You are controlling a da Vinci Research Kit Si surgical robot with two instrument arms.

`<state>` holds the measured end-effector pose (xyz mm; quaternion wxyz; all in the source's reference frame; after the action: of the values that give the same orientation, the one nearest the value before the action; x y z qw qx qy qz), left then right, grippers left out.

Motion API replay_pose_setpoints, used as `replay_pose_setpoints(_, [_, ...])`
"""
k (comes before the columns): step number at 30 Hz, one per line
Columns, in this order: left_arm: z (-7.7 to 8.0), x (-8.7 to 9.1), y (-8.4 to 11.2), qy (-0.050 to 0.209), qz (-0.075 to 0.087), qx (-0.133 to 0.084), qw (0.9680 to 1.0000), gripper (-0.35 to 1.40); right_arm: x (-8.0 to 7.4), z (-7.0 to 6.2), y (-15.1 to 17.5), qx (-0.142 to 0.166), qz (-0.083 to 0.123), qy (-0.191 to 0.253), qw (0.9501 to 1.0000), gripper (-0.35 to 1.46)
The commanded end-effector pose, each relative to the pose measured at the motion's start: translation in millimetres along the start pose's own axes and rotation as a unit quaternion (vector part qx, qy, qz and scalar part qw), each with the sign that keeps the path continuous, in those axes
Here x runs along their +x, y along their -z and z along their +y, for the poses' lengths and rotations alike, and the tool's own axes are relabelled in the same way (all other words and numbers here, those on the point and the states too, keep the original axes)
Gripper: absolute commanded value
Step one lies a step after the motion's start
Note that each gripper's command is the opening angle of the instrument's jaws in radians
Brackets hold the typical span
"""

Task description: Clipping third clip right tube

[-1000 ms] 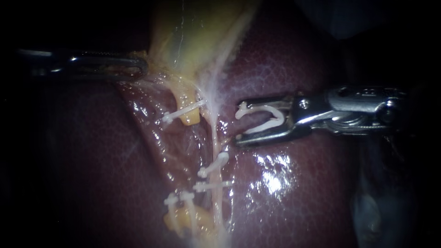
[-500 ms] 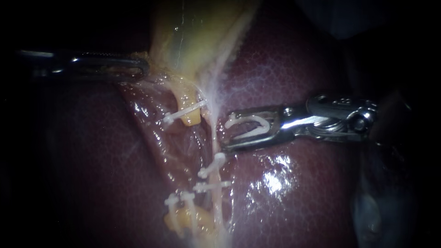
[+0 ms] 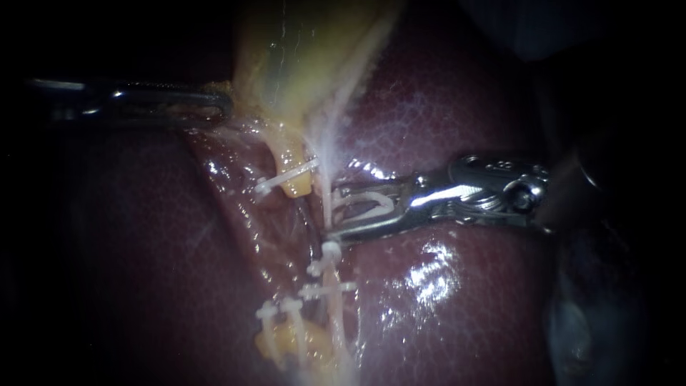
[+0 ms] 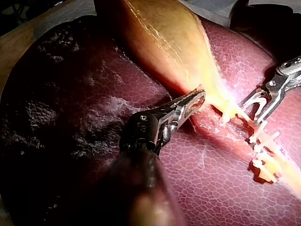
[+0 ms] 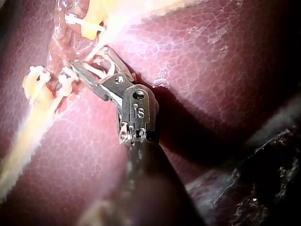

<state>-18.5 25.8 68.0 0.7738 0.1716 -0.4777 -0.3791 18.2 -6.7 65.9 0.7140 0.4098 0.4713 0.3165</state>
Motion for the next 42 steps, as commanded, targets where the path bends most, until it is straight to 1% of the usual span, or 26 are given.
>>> replay_pose_setpoints(1, [0.0,0.0,0.0,0.0,0.0,0.0,1.0,-0.35,0.0,0.1,-0.2,0.006,0.005,-0.007,0.9999,0.48])
replay_pose_setpoints(3, [0.0,0.0,-0.1,0.0,0.0,0.0,1.0,-0.35,-0.1,0.3,-0.6,0.017,0.012,-0.016,0.9997,0.48])
replay_pose_setpoints(7, [0.0,0.1,-0.1,0.0,0.0,0.001,1.0,-0.35,-0.1,0.5,-1.2,0.042,0.032,-0.038,0.9979,0.48])
replay_pose_setpoints(10, [-0.1,0.1,-0.2,0.0,0.0,0.001,1.0,-0.35,0.0,0.4,-1.5,0.062,0.047,-0.057,0.9953,0.48])
replay_pose_setpoints(13, [-0.1,0.1,-0.2,0.0,0.0,0.001,1.0,-0.35,0.2,0.0,-1.8,0.084,0.062,-0.075,0.9917,0.48])
replay_pose_setpoints(16, [-0.1,0.1,-0.3,0.0,0.0,0.0,1.0,-0.35,0.7,-0.8,-1.9,0.107,0.076,-0.088,0.9875,0.48])
replay_pose_setpoints(18, [-0.1,0.1,-0.3,0.0,0.0,0.0,1.0,-0.35,1.2,-1.6,-1.9,0.122,0.084,-0.094,0.9845,0.48])
replay_pose_setpoints(23, [-0.1,0.1,-0.3,0.0,0.0,0.0,1.0,-0.35,2.9,-3.6,-1.5,0.151,0.102,-0.1,0.9782,0.48])
replay_pose_setpoints(25, [-0.1,0.1,-0.3,0.0,0.0,0.0,1.0,-0.35,3.5,-4.2,-1.2,0.158,0.105,-0.101,0.9767,0.47])
replay_pose_setpoints(27, [-0.1,0.1,-0.3,0.0,0.0,0.0,1.0,-0.35,4.0,-4.7,-1.0,0.159,0.107,-0.103,0.9762,0.46])
replay_pose_setpoints(31, [-0.1,0.1,-0.3,0.0,0.0,0.0,1.0,-0.35,4.4,-5.2,-0.8,0.159,0.107,-0.104,0.9759,0.42])
replay_pose_setpoints(35, [-0.1,0.0,-0.3,0.0,0.0,0.0,1.0,-0.35,4.4,-5.1,-0.6,0.158,0.106,-0.104,0.9761,0.32])
replay_pose_setpoints(37, [-0.1,0.0,-0.3,0.0,0.0,0.0,1.0,-0.35,4.4,-4.9,-0.5,0.158,0.106,-0.104,0.9762,0.22])
replay_pose_setpoints(41, [-0.2,0.0,-0.3,0.0,0.0,0.0,1.0,-0.35,4.4,-4.7,0.0,0.153,0.109,-0.106,0.9765,-0.05])
replay_pose_setpoints(42, [-0.2,0.0,-0.3,0.0,0.0,0.0,1.0,-0.35,4.4,-4.7,0.2,0.151,0.108,-0.109,0.9764,-0.19])
